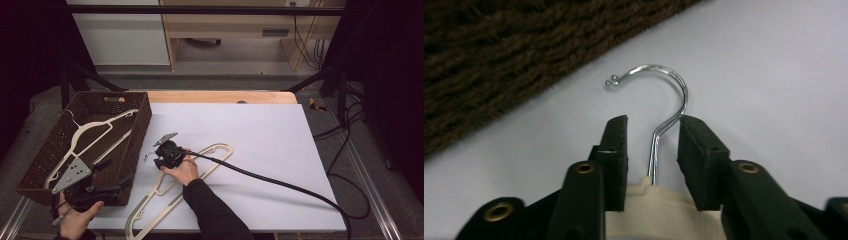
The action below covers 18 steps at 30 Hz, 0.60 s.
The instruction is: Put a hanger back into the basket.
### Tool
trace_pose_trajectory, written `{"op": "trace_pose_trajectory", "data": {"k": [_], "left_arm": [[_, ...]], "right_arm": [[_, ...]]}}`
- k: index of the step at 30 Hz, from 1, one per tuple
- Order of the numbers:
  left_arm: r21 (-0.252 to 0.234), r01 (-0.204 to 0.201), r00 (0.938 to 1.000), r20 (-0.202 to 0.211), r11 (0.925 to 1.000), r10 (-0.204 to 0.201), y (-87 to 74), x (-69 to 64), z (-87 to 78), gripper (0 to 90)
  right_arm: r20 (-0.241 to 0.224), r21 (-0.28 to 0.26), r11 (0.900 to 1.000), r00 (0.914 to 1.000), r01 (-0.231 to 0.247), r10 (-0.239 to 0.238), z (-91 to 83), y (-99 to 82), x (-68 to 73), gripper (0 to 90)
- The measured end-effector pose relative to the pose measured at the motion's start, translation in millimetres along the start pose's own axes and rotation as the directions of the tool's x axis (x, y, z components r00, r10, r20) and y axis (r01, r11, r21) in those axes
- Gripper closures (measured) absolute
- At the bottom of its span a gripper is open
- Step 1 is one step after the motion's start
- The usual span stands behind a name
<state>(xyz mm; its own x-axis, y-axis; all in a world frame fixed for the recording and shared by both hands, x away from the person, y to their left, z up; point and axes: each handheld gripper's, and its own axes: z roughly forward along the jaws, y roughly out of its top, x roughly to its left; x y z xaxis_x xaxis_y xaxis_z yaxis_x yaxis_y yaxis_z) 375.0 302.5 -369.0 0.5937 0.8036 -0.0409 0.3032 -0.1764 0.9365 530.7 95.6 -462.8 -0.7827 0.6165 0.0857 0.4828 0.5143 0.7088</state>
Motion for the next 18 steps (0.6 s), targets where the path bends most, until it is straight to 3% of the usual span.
{"op": "trace_pose_trajectory", "data": {"k": [11, 18], "left_arm": [[0.002, 0.007, 0.9999, -0.01, 1.0, -0.007, -0.8, 3.1, -0.8, 10.7], [0.012, -0.002, 1.0, -0.003, 0.9999, 0.002, -0.9, -1.2, 1.3, 10.9]], "right_arm": [[-0.016, 0.051, 0.9987, 0.9998, -0.007, 0.008, 9.4, -4.8, -3.0, 87.5], [-0.009, 0.047, 0.998, 0.9991, -0.042, 0.042, 6.5, -3.1, -1.9, 88.8]]}}
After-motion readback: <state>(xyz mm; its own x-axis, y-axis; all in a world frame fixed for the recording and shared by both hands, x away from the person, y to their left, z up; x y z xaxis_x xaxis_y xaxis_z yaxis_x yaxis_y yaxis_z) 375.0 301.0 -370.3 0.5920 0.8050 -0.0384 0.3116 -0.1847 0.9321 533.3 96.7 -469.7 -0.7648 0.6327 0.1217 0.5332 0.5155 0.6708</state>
